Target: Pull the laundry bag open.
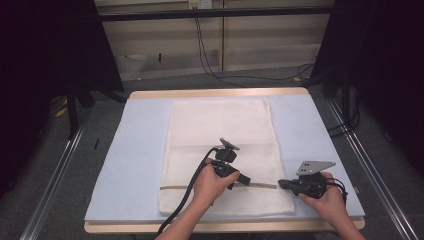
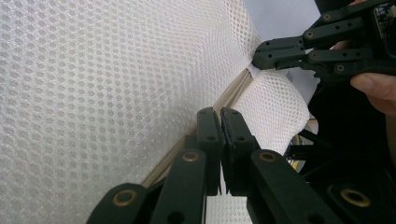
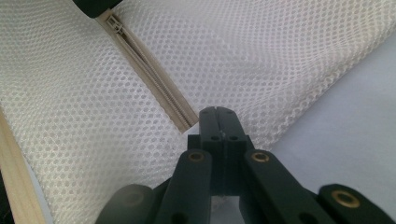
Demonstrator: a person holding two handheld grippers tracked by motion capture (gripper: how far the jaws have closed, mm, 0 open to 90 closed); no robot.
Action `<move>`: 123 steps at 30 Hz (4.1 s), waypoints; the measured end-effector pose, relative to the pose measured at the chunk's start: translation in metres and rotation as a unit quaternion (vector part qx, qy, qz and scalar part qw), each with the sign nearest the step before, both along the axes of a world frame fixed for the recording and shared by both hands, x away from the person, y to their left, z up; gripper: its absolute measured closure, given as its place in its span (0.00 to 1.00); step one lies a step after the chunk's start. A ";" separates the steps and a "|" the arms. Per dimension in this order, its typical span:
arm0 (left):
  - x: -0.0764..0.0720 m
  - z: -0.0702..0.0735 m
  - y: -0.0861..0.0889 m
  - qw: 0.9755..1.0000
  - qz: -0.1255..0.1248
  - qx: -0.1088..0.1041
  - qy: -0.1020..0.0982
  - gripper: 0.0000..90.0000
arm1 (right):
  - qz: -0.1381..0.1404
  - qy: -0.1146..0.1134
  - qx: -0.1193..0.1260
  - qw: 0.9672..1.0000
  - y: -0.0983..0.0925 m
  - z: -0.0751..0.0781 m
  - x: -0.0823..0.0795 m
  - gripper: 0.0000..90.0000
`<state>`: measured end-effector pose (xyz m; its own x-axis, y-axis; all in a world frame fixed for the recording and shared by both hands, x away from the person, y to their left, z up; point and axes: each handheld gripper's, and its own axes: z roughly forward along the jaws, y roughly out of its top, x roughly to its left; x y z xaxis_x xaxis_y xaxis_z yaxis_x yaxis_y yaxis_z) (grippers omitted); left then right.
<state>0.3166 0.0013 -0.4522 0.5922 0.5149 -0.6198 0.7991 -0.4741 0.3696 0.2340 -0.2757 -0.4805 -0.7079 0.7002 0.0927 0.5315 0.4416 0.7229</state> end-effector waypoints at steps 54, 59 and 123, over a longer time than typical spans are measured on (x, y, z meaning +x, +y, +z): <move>-0.002 0.007 0.081 0.998 0.060 -0.009 0.009 0.97 | -0.002 0.004 0.007 1.000 -0.001 -0.001 0.001 1.00; -0.003 0.009 0.100 0.998 0.060 -0.004 0.003 0.97 | -0.002 0.004 0.009 1.000 -0.001 -0.001 0.001 1.00; -0.025 -0.004 0.281 0.972 0.232 -0.006 0.027 0.97 | 0.001 0.002 0.003 1.000 0.000 0.000 0.001 1.00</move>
<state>0.2913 0.2823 -0.4561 0.2640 0.7118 -0.6509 0.9443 -0.0531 0.3249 0.2346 -0.2760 -0.4809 -0.7094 0.6977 0.0994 0.5330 0.4389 0.7234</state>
